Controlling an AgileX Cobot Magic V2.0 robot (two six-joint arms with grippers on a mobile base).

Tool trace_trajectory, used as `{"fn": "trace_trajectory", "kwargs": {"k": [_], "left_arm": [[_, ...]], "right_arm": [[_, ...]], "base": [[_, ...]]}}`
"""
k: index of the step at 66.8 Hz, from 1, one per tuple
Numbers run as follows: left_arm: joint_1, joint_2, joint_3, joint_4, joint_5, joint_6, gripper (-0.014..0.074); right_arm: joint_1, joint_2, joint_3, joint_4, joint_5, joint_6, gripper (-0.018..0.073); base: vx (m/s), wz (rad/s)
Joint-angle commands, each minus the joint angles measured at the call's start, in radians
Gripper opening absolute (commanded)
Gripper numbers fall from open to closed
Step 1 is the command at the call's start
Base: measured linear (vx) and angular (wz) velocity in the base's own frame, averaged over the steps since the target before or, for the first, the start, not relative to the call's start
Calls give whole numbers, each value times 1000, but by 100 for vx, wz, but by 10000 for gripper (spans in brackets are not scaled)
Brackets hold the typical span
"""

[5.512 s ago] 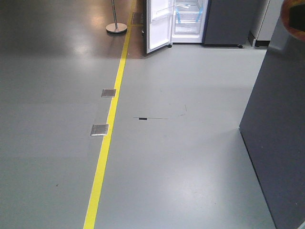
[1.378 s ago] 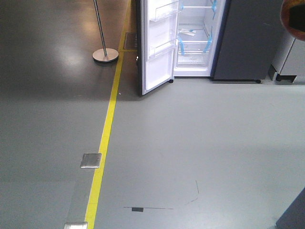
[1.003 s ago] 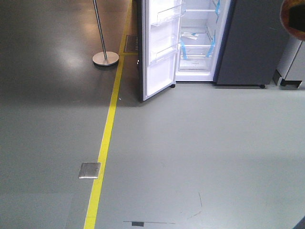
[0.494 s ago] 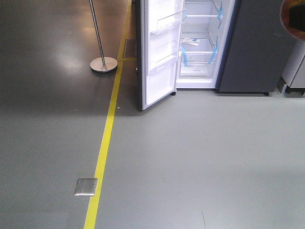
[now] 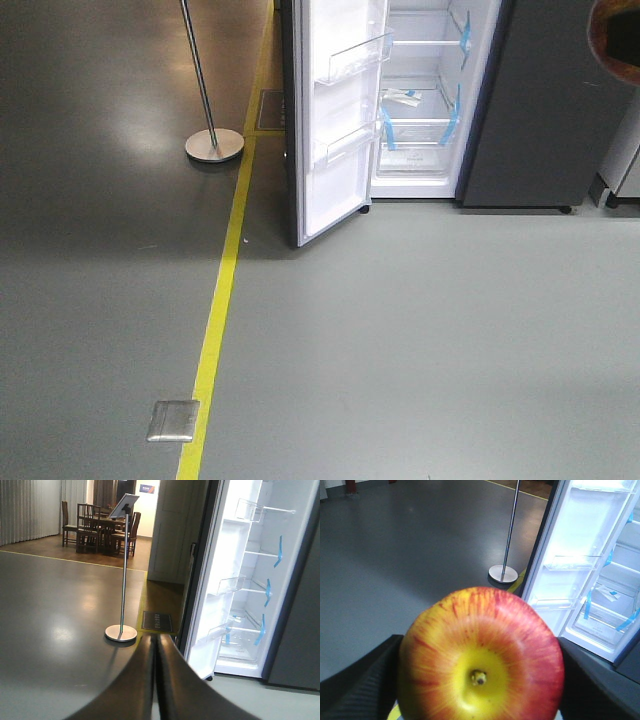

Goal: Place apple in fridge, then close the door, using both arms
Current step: 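Drive up to the fridge door, stopping beside its bins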

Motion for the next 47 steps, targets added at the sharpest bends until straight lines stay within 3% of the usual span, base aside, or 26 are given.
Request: {"fn": "trace_trajectory", "kwargs": {"k": [1,47], "left_arm": [[-6,5,-18,-10,-74,1,-7],[-6,5,-18,-10,-74,1,-7]], "right_arm": [[-2,-11,-24,43,-63,-7,193],[-2,-11,-24,43,-63,-7,193]], "base": [[16,-1],[15,-2]]}}
